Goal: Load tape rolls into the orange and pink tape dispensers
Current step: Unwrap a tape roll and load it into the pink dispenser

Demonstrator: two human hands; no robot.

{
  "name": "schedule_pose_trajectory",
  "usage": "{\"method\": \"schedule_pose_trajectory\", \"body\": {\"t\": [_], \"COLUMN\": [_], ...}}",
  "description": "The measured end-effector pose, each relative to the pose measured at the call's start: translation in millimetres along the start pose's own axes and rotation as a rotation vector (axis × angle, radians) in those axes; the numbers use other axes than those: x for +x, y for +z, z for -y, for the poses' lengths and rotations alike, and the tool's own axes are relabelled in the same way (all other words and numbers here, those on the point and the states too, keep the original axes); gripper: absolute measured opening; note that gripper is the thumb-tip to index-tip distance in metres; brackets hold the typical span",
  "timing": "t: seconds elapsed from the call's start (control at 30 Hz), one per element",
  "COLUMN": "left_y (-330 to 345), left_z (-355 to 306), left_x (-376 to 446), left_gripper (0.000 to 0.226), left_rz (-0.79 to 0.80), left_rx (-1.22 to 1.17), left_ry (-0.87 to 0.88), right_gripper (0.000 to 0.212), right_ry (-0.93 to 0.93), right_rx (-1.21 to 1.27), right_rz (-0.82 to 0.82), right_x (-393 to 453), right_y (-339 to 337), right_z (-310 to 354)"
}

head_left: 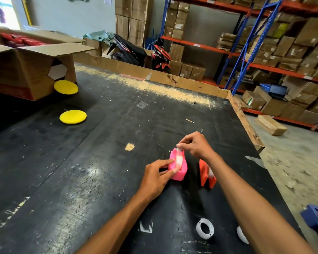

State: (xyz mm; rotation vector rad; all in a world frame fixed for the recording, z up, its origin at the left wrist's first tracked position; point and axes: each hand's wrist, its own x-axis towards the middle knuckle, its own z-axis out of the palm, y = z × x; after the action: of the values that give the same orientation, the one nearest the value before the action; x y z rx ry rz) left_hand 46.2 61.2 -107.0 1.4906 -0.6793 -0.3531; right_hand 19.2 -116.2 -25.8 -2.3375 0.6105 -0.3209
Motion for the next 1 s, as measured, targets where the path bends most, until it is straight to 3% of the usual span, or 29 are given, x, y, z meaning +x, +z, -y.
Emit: {"method": "schedule_pose_trajectory", "body": {"t": [0.57,0.77,0.87,1.0], "left_y": [0,0,1,1], "left_z": [0,-2,-4,-4], "left_x": [0,-1,-1,-1], "left_gripper": [0.040,0.039,0.039,0.039], "left_rz": [0.006,0.000,-0.002,-0.005], "left_rx": [0.018,0.022,0.026,0.029], "left_ry": [-0.002,0.001,0.005,0.004], "right_gripper": [0.018,0.031,0.024,0.019], "right_ry": [0.166,0.145,0.118,0.096], "right_rx": [0.055,0.040,0.017,-0.001], "right_rz": [0.173,0.142,0.177,0.107], "right_x": [13,10,5,0], "right_y": [-1,-2,-4,0], "right_z": [-4,-4,-5,-4]}}
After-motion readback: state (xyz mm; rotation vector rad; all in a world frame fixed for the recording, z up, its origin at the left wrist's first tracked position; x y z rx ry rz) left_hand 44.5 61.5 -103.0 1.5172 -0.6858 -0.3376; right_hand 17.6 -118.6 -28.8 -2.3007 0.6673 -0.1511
